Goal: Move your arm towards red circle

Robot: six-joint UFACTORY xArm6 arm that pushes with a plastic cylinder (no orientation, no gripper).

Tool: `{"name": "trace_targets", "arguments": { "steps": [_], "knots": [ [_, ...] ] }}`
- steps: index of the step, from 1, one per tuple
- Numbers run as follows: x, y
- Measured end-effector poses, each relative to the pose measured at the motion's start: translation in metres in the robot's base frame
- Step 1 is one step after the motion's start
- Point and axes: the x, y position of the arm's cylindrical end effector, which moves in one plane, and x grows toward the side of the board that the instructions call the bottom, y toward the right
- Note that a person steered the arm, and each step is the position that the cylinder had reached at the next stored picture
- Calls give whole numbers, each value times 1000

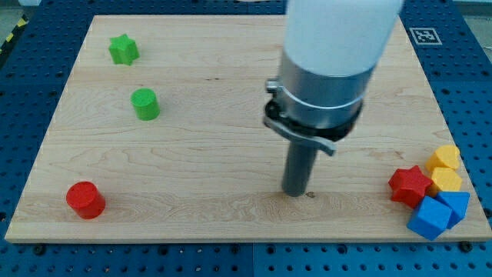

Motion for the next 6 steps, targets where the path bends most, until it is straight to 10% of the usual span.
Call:
{"name": "trace_targets", "arguments": {
  "steps": [6],
  "knots": [
    [-45,-340]
  ]
}}
